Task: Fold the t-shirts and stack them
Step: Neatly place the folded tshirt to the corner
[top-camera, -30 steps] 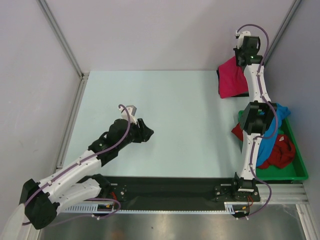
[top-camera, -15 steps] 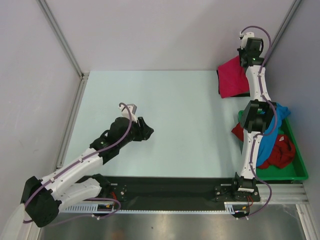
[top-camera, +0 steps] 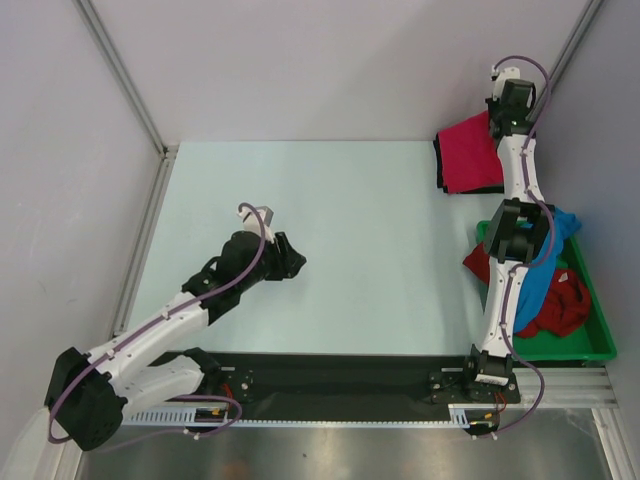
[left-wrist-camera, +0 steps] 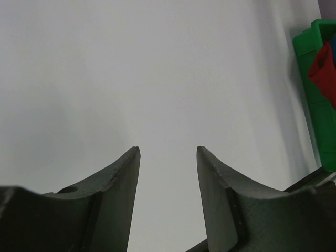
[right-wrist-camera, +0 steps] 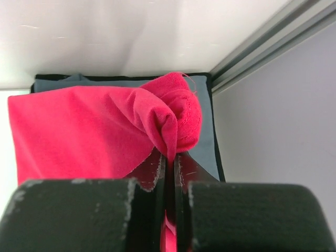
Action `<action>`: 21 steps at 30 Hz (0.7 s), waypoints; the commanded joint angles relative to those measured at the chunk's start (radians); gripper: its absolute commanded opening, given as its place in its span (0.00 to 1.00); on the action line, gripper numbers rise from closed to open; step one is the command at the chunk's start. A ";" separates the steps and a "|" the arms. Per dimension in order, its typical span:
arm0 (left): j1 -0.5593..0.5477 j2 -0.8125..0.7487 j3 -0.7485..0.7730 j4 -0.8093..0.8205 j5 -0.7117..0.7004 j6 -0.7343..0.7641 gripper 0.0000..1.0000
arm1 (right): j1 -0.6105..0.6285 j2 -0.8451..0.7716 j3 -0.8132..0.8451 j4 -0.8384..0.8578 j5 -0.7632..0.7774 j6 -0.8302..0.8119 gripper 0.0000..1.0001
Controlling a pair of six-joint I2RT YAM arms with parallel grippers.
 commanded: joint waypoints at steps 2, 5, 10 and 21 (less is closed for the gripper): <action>0.013 0.009 0.034 0.035 0.016 0.006 0.53 | -0.016 0.018 0.065 0.108 0.017 0.006 0.00; 0.018 0.018 0.034 0.039 0.020 0.003 0.53 | -0.020 0.035 0.074 0.122 0.009 0.006 0.00; 0.024 0.049 0.034 0.055 0.033 -0.003 0.53 | -0.037 0.055 0.076 0.125 0.009 0.023 0.00; 0.038 0.105 0.057 0.058 0.065 -0.012 0.54 | -0.052 0.119 0.076 0.261 0.062 -0.015 0.49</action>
